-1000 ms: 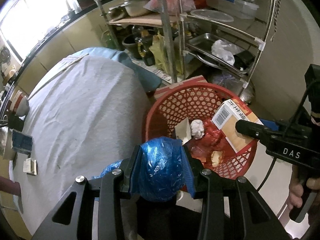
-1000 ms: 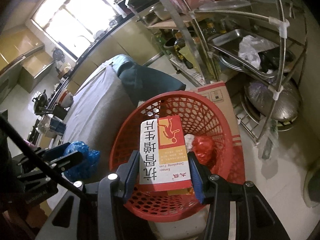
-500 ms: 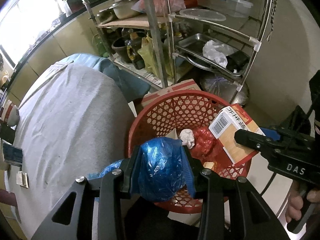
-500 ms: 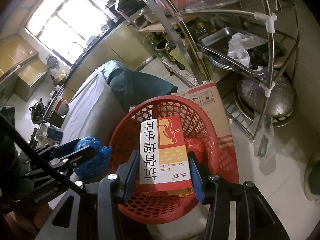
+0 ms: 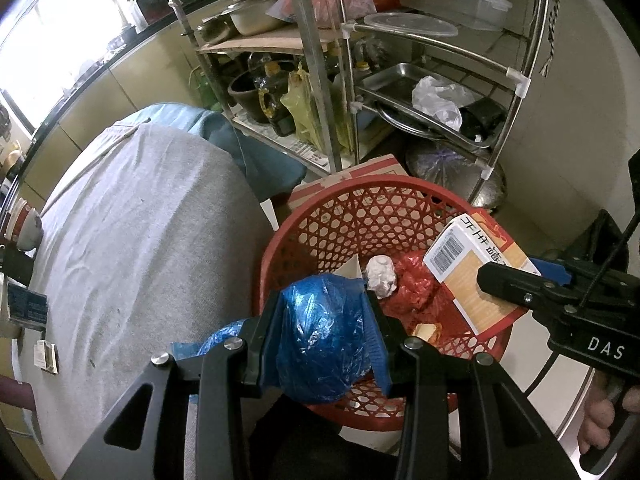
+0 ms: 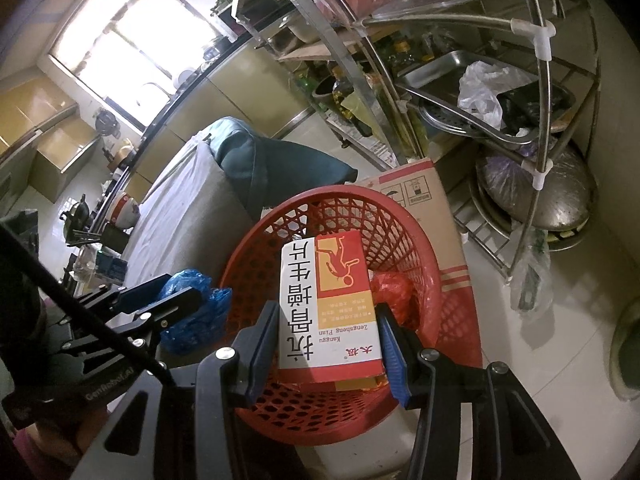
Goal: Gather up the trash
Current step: 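Open the left tool over the basket while the right tool releases the medicine box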
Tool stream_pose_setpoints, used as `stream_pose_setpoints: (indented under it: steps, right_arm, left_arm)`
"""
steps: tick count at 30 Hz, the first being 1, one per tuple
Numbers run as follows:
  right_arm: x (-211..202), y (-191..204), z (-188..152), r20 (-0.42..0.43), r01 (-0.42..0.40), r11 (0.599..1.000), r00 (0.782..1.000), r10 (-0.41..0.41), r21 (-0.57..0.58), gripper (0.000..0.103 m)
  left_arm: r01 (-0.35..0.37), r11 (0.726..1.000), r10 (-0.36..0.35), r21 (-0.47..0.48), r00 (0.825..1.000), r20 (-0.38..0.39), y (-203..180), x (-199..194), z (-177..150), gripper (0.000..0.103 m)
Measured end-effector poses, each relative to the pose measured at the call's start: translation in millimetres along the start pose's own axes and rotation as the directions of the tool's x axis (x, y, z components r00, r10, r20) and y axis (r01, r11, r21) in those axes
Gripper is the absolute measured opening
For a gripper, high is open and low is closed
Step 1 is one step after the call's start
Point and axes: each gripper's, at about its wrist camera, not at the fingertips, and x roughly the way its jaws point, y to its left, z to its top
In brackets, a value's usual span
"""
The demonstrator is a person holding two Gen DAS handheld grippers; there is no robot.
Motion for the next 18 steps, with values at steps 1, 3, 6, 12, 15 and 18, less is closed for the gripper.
stream_pose_setpoints:
  steps: [1, 3, 6, 12, 15, 18]
  right_arm:
    - [0.4, 0.1, -0.2, -0.001, 0.001, 1.0, 1.0, -0.001, 0.002, 0.052]
    - [1.5, 0.4, -0.4, -0.006, -0.001, 1.0, 1.0, 0.001, 0.003, 0.052]
    - [3.3, 1.4, -0.7, -0.01, 0.0, 1.0, 1.0, 0.0, 0.003, 0.052]
    - [4.5, 2.3, 0.1, -0.017, -0.005, 1.0, 1.0, 0.005, 0.007, 0.052]
    - [3.8, 2.0, 0.9, -0.018, -0.004, 1.0, 1.0, 0.005, 0.01, 0.052]
    - [4.3, 1.4, 2.3, -0.024, -0.008, 1.0, 1.0, 0.009, 0.018, 0.052]
  left_arm:
    - [0.0, 1.0, 0.0, 0.0, 1.0, 0.001, 0.0, 0.1, -0.1, 0.041]
    - [0.0, 1.0, 0.0, 0.0, 1.0, 0.002, 0.0, -0.1, -0.2, 0.042]
    - [0.001, 1.0, -0.001, -0.002, 1.0, 0.004, 0.2, -0.1, -0.3, 0.042]
    - [0.006, 1.0, -0.006, -0.001, 1.0, 0.018, 0.0, -4.2, -0.7, 0.042]
    - [0.009, 1.0, -0.009, 0.0, 1.0, 0.021, 0.5, -6.3, -0.9, 0.042]
    - [0.01, 1.0, -0.01, 0.002, 1.0, 0.028, 1.1, -9.4, -0.9, 0.042]
